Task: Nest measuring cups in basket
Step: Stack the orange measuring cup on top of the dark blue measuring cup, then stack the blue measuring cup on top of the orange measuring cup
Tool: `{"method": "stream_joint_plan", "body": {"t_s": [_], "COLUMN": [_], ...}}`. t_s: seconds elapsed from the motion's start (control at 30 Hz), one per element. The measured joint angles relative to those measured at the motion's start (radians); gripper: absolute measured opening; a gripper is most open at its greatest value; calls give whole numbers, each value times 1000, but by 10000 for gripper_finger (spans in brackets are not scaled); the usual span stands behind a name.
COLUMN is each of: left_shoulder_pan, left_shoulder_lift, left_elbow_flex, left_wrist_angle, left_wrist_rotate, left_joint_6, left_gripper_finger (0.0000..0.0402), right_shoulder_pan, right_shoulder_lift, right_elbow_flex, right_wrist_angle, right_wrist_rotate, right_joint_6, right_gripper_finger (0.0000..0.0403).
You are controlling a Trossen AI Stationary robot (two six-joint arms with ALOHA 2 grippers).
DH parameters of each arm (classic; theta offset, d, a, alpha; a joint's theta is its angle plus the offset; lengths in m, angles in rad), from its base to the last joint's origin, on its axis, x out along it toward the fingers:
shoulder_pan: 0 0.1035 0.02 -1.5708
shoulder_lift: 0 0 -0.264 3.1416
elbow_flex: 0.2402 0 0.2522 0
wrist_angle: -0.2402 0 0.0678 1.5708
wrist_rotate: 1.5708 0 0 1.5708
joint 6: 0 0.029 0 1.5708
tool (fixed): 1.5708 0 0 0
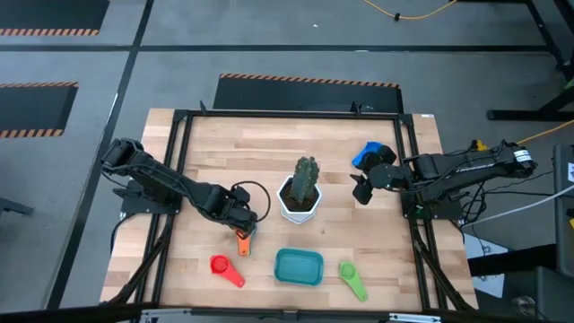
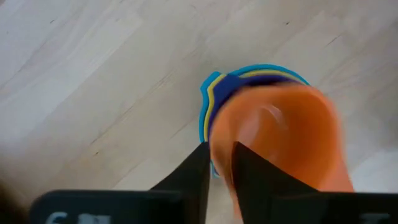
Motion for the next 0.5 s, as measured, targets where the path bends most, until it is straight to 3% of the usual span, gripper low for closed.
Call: {"method": "stream_joint_plan", "body": {"t_s": [0.2, 0.5], "left_shoulder_pan": [0, -2], "left_shoulder_lift": [0, 0], "left_elbow_flex": [0, 0], "left_wrist_angle": [0, 10], "left_wrist_rotate": [-1, -5], "left_joint_6": [0, 5], "left_gripper_finger": [104, 107], "right_shoulder_pan": [0, 0], "right_shoulder_lift": [0, 0], "right_elbow_flex": [0, 0], "right_wrist_angle": [0, 0], "right_wrist_rotate": [0, 0], "right_joint_6": [-3, 4], "right_gripper_finger": [171, 171]}}
